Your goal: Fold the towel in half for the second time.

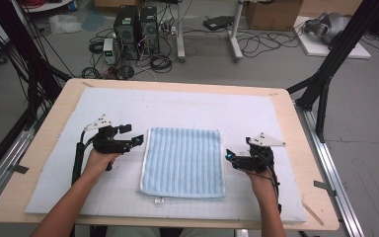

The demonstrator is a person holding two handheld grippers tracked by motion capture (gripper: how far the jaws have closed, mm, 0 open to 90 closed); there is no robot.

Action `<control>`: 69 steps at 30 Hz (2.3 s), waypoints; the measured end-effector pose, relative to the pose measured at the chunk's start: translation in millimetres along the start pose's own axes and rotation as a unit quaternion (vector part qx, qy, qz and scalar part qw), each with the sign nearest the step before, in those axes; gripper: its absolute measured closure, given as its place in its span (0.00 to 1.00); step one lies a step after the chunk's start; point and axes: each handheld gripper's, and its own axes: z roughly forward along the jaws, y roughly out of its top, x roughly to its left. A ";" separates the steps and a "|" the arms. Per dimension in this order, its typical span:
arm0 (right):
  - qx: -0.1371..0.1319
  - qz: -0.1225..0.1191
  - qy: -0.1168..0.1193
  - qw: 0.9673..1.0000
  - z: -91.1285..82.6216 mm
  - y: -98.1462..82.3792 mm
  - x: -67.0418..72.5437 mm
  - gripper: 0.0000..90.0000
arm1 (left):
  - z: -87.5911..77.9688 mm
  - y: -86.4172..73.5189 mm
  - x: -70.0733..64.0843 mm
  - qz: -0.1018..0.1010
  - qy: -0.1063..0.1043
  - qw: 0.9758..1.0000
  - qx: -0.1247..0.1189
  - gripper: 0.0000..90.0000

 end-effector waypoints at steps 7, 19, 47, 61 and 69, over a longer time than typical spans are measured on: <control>0.005 -0.006 0.014 1.000 5.5 3.4 2.0 0.13 | 3.2 -0.2 -1.4 0.000 0.001 1.000 0.008 0.18; 0.000 0.006 0.022 1.000 1.6 4.6 -1.8 0.13 | 23.4 14.6 7.7 -0.004 0.018 0.999 0.026 0.19; 0.016 0.015 0.026 0.999 6.5 1.4 -2.7 0.13 | 87.2 12.6 28.2 0.045 0.041 0.983 0.175 0.42; 0.023 0.014 0.024 0.999 8.7 0.5 -1.9 0.13 | 90.3 9.2 20.0 0.096 0.027 0.976 0.195 0.92; 0.025 0.011 0.024 0.999 10.3 0.5 -1.0 0.13 | 86.4 7.7 22.0 0.077 0.022 0.980 0.184 0.94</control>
